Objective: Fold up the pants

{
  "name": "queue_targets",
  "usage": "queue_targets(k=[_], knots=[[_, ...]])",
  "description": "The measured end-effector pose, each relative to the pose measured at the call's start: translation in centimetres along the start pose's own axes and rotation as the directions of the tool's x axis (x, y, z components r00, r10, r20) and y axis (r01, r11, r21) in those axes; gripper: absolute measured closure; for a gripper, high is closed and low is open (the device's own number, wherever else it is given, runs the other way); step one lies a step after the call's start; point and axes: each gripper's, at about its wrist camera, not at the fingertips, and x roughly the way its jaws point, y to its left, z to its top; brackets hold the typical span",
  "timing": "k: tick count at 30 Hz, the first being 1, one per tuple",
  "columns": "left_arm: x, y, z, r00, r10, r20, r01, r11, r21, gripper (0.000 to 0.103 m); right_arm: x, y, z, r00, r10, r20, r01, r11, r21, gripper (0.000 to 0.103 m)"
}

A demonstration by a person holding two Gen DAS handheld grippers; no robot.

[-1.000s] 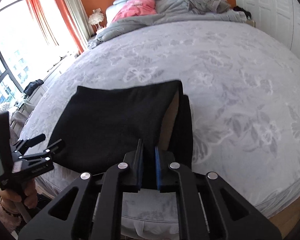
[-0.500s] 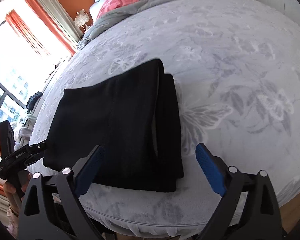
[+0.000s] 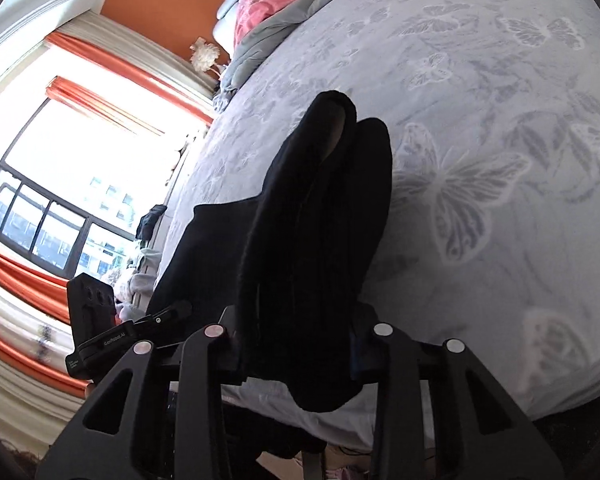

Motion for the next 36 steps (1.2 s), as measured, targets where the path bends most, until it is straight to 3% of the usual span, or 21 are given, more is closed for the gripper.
queue_targets(k=[3, 6, 8, 11, 13, 15, 17, 19, 20, 23, 36], knots=[[-1.6, 0.2, -3.0, 0.999, 0.01, -0.046, -0.011, 1.0, -0.004, 0.063, 0.1, -1.2, -1.9, 0.998, -0.038, -0.056, 0.039, 0.999, 0.015, 0.063], [0.3, 2.1, -4.9, 0.993, 0.083, -0.089, -0.089, 0.993, -0.076, 0.042, 1.5, -3.2, -3.0, 0.995, -0.068, -0.068, 0.073, 0.995, 0.071, 0.049], [0.9, 3.1, -5.2, 0.997, 0.047, -0.065, -0.056, 0.987, -0.151, 0.03, 1.7, -3.6, -3.0, 0.997, -0.052, -0.049, 0.056, 0.994, 0.09, 0.041], [1.5, 2.6, -4.4, 0.997, 0.029, -0.066, -0.039, 0.988, -0.148, 0.015, 2.8, -3.9, -2.8, 0.998, -0.038, -0.056, 0.044, 0.994, 0.099, 0.028], [2.0, 2.2, -4.5, 0.998, 0.048, -0.05, -0.055, 0.988, -0.143, 0.011, 3.1, -3.4, -3.0, 0.998, -0.048, -0.043, 0.051, 0.996, 0.077, 0.025], [2.4, 1.2, -4.4, 0.994, 0.104, -0.036, -0.107, 0.989, -0.103, 0.011, 3.4, -2.7, -3.1, 0.996, -0.08, -0.029, 0.081, 0.996, 0.044, 0.034], [2.6, 0.3, -4.4, 0.989, 0.145, -0.01, -0.145, 0.988, -0.058, 0.015, 3.5, -2.3, -3.3, 0.997, -0.074, -0.019, 0.075, 0.997, 0.027, 0.061], [2.3, -0.7, -4.2, 0.986, 0.165, 0.022, -0.164, 0.986, -0.003, 0.035, 2.8, -1.8, -3.5, 0.998, -0.061, 0.001, 0.061, 0.998, 0.027, 0.067], [2.0, -1.4, -4.1, 0.982, 0.183, 0.04, -0.184, 0.983, 0.022, 0.048, 2.5, -1.4, -3.4, 0.997, -0.07, 0.013, 0.07, 0.997, 0.012, 0.068], [0.6, -2.3, -3.7, 0.975, 0.206, 0.08, -0.211, 0.976, 0.057, 0.063, 1.6, 0.2, -3.6, 0.997, -0.062, 0.046, 0.062, 0.998, -0.007, 0.069], [-6.8, -8.3, -6.1, 0.939, 0.25, 0.237, -0.292, 0.942, 0.165, 0.066, -5.2, 7.0, -4.6, 0.984, -0.01, 0.176, 0.038, 0.986, -0.16, 0.069]])
